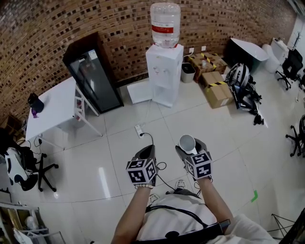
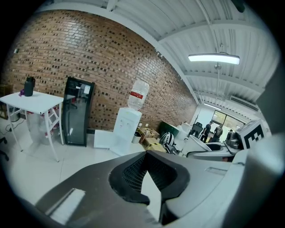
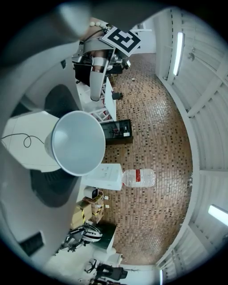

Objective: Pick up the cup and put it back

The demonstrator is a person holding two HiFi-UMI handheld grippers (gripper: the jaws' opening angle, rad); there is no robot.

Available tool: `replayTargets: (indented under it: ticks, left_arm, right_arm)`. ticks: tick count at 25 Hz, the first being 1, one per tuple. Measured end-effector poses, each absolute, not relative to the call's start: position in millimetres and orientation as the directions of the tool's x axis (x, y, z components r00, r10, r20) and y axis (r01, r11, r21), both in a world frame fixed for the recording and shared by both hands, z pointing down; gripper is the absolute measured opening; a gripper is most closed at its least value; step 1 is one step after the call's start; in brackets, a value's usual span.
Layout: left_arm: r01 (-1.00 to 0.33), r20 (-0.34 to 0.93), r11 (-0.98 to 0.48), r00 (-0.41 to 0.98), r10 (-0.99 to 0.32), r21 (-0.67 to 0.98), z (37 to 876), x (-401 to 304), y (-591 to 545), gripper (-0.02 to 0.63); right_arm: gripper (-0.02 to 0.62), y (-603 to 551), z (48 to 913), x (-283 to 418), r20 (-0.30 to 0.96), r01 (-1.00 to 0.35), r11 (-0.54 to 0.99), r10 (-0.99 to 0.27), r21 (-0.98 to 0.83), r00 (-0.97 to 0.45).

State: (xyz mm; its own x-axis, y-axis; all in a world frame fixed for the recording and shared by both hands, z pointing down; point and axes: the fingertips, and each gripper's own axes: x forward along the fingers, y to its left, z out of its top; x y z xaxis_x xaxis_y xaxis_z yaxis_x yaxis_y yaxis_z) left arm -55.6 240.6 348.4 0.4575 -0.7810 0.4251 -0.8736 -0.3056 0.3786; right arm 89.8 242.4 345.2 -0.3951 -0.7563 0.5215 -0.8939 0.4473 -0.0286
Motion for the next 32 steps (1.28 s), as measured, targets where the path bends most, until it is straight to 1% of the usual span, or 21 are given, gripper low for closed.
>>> replayTargets:
  ticks: [7,15,18,22,28,32]
  left_arm:
    - [-0.896,0.438,-0.256,0.406,-0.802,0.363,352,-45,229,0.000]
    - [-0.929,0.486,-0.173,0.323,-0.812,0.328,361,-36,204,0.000]
    - [-0.930,0.504,-0.149,0.311,-0.806,0.335,368,-34,193,0.000]
    - [-0.923,0.525,-0.157,0.333,-0.783,0.350,385,-33,167,0.000]
    - [-0.904,0.532,-0.251,0.410,-0.741,0.347,402,-35,99,0.000]
    - [-0.885,0.534,-0.316,0.459,-0.710,0.342,408,-47,50,0.000]
  right_arm:
    - [0.330,226,357,118,0.528,-0.888,0.458,-0.745,-0.039,-0.408]
    - [0.328,195,378,172,0.537,-0.885,0.458,-0.728,-0.081,-0.426]
    - [0.328,180,390,180,0.552,-0.887,0.450,-0.715,-0.107,-0.429]
    - [0.328,154,404,164,0.563,-0.884,0.452,-0.702,-0.120,-0.435]
    - [0.328,84,416,115,0.560,-0.884,0.459,-0.711,-0.090,-0.426]
    - [0.329,29,425,91,0.557,-0.896,0.441,-0.732,-0.050,-0.391]
